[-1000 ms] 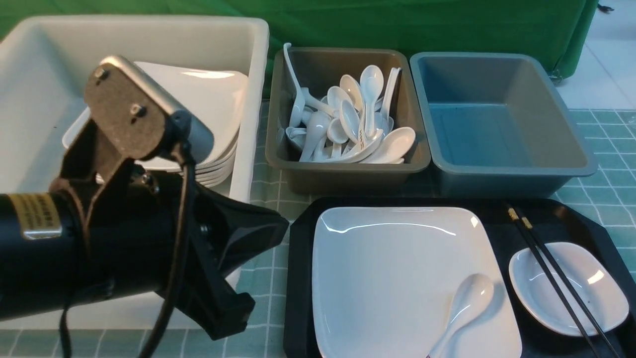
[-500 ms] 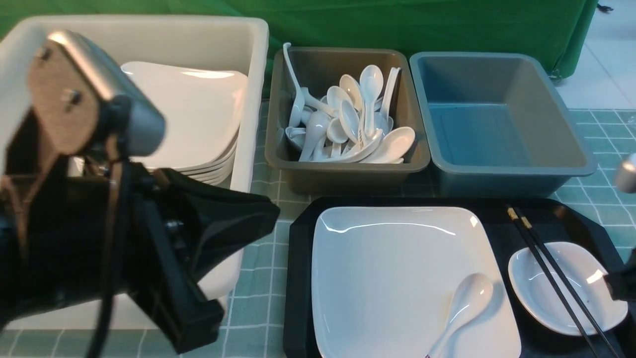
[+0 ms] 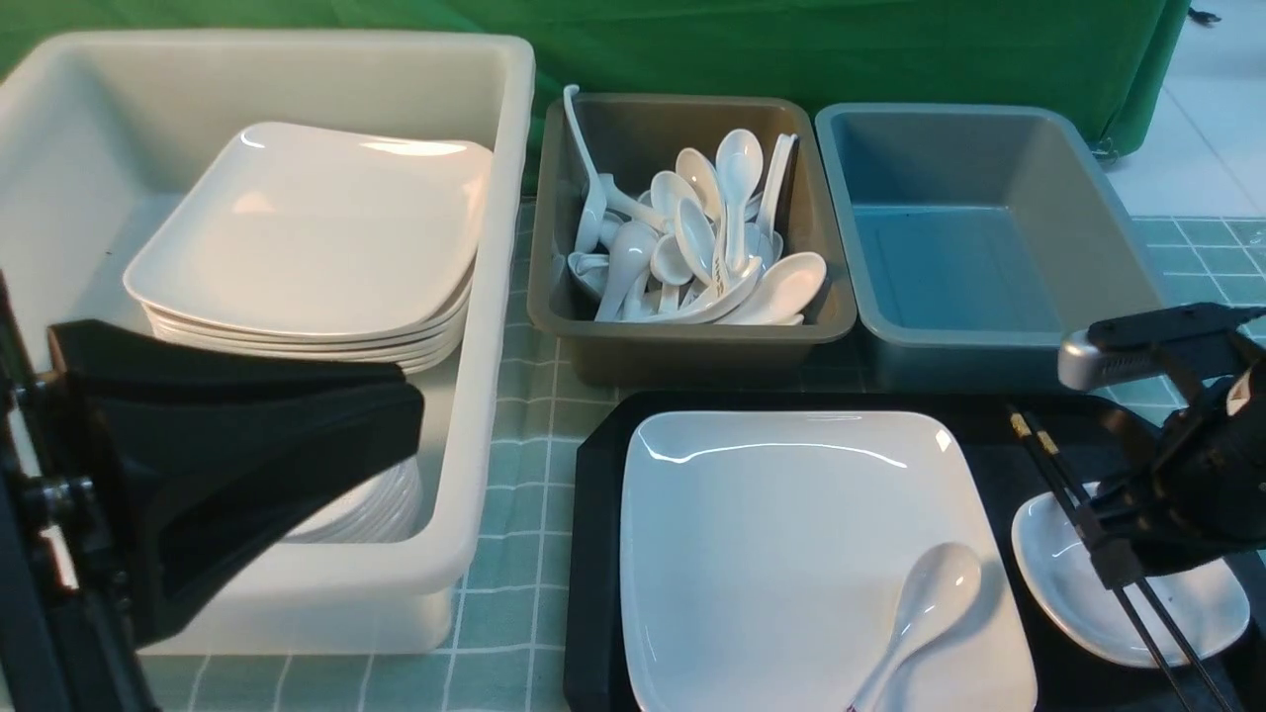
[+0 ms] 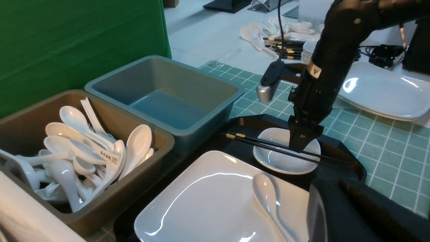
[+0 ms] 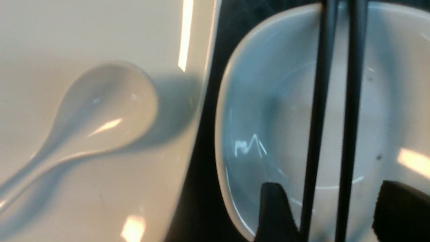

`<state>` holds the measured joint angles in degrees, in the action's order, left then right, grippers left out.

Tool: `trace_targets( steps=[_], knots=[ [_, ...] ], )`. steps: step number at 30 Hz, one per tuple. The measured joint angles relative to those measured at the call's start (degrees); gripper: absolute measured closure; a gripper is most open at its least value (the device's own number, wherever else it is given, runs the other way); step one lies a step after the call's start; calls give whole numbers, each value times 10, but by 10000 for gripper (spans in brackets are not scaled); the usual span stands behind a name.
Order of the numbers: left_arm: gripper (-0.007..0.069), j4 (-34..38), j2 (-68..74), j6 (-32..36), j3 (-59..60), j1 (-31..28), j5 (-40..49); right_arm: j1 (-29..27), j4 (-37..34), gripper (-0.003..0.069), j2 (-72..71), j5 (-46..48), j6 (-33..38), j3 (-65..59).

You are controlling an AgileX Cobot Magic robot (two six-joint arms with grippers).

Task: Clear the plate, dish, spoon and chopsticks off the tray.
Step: Use the right arm to grab a pair of chopsticks from the plate

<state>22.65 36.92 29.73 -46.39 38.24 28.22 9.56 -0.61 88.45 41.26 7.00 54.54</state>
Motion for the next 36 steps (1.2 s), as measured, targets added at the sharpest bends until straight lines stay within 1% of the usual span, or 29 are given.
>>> trace_targets(
  steps=[7, 12, 18, 22, 23, 27, 28, 29, 36],
  knots=[
    [607, -4, 0, 0, 6, 0, 0, -36, -13, 229, 59, -38, 17, 0],
    [607, -4, 0, -1, 6, 0, 0, -41, -14, 233, 83, -59, 25, 0],
    [607, -4, 0, -1, 6, 0, -4, -42, -15, 301, 101, -68, 30, 0],
    [607, -4, 0, -1, 6, 0, -4, -42, -15, 320, 108, -68, 31, 0],
    [607, -4, 0, -1, 6, 0, -4, -42, -15, 333, 109, -68, 32, 0],
    [607, -4, 0, -1, 6, 0, -4, -42, -15, 452, 110, -58, 50, 0],
    [607, -4, 0, -1, 6, 0, -4, -42, -15, 489, 110, -53, 56, 0],
    [607, -4, 0, -1, 6, 0, -4, -42, -16, 546, 110, -46, 64, 0],
    [607, -5, 0, 4, 6, 0, -4, -32, -15, 553, 76, -18, 95, 0]
  ],
)
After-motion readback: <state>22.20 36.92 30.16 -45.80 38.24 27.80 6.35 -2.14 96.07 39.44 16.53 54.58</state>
